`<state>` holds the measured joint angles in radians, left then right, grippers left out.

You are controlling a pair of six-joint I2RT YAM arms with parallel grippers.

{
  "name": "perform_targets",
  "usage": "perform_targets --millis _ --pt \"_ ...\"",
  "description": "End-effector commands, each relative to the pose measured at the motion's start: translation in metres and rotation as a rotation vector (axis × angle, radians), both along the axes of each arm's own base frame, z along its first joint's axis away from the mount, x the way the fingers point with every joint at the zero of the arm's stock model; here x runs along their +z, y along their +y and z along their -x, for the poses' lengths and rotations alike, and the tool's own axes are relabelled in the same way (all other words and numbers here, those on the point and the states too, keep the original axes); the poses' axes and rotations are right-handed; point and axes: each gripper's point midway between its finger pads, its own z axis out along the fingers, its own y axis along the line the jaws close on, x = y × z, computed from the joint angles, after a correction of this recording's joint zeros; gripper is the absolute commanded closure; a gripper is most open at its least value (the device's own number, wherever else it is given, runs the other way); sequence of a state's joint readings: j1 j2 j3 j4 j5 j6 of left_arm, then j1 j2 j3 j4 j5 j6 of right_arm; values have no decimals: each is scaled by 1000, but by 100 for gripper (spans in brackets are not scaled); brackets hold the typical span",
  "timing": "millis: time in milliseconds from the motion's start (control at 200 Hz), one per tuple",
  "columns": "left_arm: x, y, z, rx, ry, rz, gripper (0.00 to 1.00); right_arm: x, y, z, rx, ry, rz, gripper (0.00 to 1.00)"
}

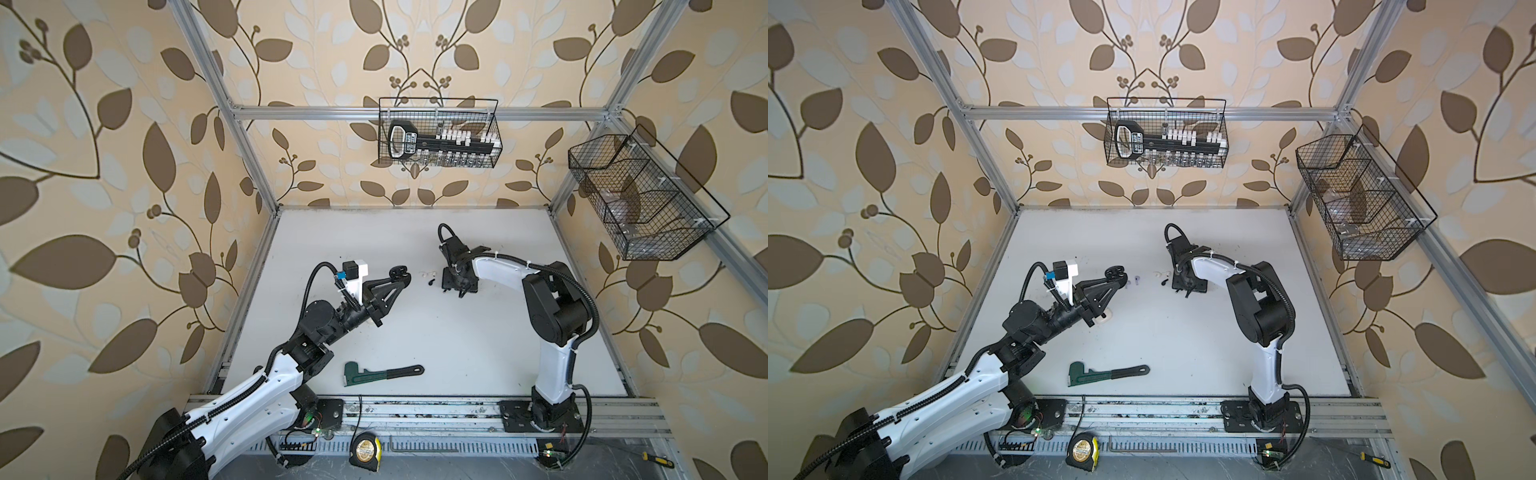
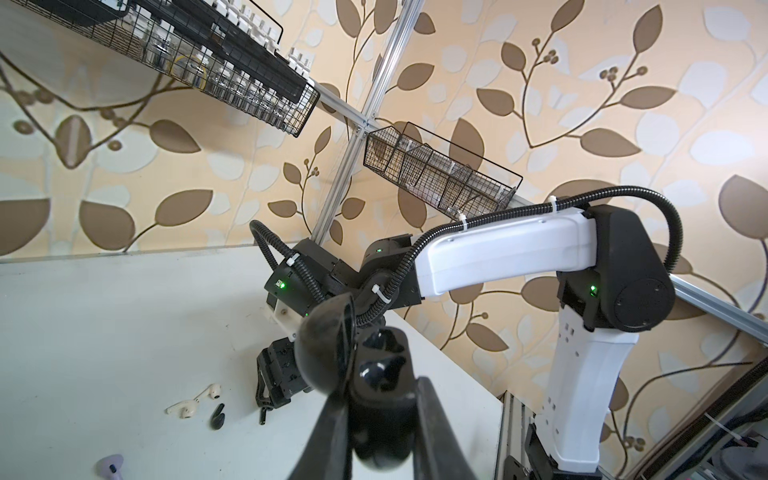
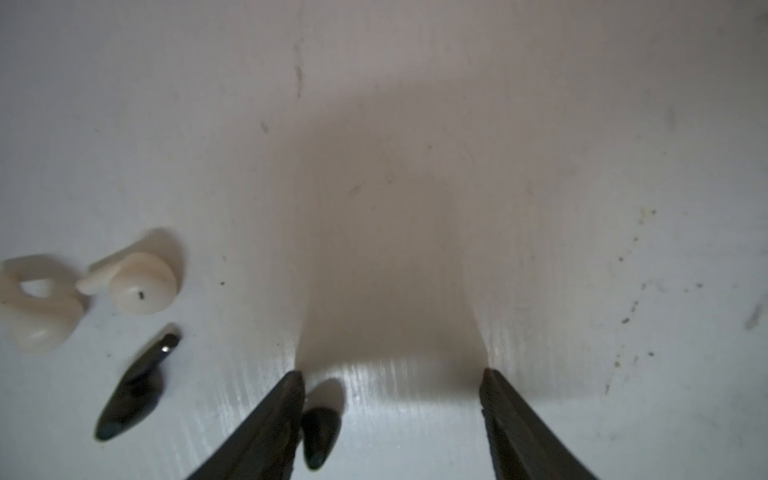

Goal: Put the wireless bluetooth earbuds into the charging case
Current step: 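Lower the open right gripper around one black earbud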

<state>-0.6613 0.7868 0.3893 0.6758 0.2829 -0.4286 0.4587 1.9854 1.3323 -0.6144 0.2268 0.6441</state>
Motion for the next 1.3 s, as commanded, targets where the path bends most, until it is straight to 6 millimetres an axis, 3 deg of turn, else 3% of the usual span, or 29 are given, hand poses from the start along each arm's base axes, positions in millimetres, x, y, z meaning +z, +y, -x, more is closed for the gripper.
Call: perform_targets --millis 0,485,830,1010,1295 --pt "17 2 7 -12 -57 24 100 -18 -17 33 -13 117 79 33" --pt "12 1 4 0 -45 -10 100 -16 -9 38 3 123 60 39" --pt "13 -1 7 -12 -68 -24 100 -12 -15 47 21 113 106 43" --pt "-12 -10 4 -27 -131 -114 100 -24 -20 62 47 152 133 46" --pt "-58 -33 -8 -83 -192 -255 100 -9 -6 53 101 113 103 49"
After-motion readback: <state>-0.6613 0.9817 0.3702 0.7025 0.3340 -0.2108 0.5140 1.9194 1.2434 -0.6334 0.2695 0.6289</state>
